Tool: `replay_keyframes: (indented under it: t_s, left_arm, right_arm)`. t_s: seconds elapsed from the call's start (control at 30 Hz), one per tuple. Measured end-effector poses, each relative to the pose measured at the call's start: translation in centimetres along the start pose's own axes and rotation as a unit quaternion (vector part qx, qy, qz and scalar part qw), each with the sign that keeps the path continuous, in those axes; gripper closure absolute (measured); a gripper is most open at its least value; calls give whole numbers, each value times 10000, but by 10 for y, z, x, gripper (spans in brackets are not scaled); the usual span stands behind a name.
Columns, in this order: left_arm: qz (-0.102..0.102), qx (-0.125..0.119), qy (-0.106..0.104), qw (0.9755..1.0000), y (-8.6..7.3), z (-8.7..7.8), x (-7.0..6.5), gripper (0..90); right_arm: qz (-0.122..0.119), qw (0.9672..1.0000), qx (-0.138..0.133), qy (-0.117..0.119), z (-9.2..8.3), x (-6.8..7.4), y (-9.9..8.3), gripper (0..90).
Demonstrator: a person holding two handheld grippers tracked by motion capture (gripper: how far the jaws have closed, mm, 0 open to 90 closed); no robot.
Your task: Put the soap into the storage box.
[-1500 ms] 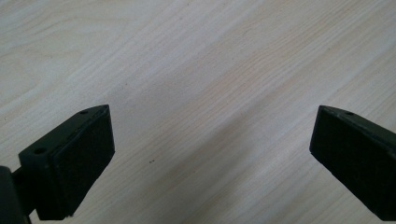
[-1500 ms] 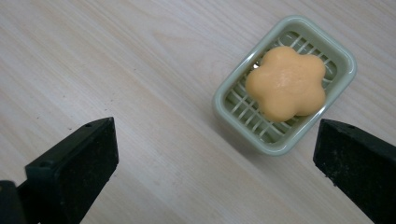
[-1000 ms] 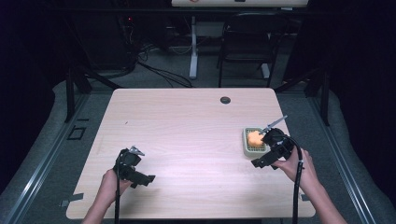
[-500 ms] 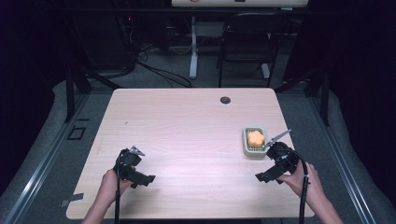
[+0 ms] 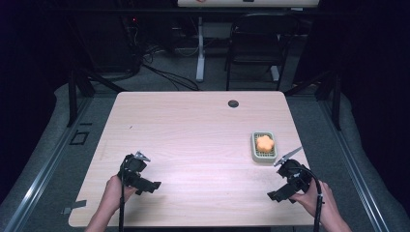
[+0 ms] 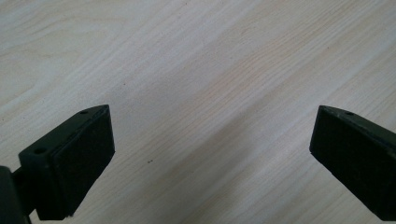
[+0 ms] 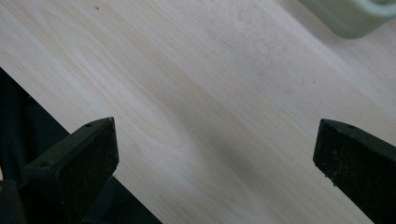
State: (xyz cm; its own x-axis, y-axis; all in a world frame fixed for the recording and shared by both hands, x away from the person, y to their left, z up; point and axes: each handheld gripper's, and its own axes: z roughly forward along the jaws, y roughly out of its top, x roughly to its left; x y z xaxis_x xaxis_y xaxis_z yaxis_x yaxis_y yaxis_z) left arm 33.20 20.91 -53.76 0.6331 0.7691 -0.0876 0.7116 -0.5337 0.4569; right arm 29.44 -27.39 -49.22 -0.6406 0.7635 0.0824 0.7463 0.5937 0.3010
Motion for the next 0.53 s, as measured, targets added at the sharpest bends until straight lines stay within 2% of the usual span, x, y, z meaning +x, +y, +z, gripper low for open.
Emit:
replay_keyframes:
  t_s: [0.03,0.1,0.13,0.17,0.27,0.33,0.43,0.47,0.53]
  left_arm:
    - [11,9,1,10000,0,0,0,0]
    - [17,4,-6,10000,0,0,0,0]
    - [18,5,-10,10000,0,0,0,0]
    - [26,10,-11,10000,0,0,0,0]
    - [33,10,-16,10000,0,0,0,0]
    - [32,10,-17,10000,1,0,0,0]
    - [32,5,-2,10000,1,0,0,0]
    - [40,24,-16,10000,1,0,0,0]
    - [42,26,-14,10000,2,0,0,0]
  right_arm:
    - [124,9999,-90,55,3,2,-2,1]
    - [46,10000,68,5,6,0,-7,4]
    - [298,9994,-174,4,14,4,-12,5]
    - [63,9998,175,4,12,0,-12,6]
    - [102,9994,319,-90,17,0,-17,6]
    - [147,9994,295,-57,19,-1,-18,7]
    - [105,9994,292,-172,19,-1,-18,13]
    - [157,9995,207,-159,20,0,-18,26]
    - [62,9994,277,-207,20,-2,-17,36]
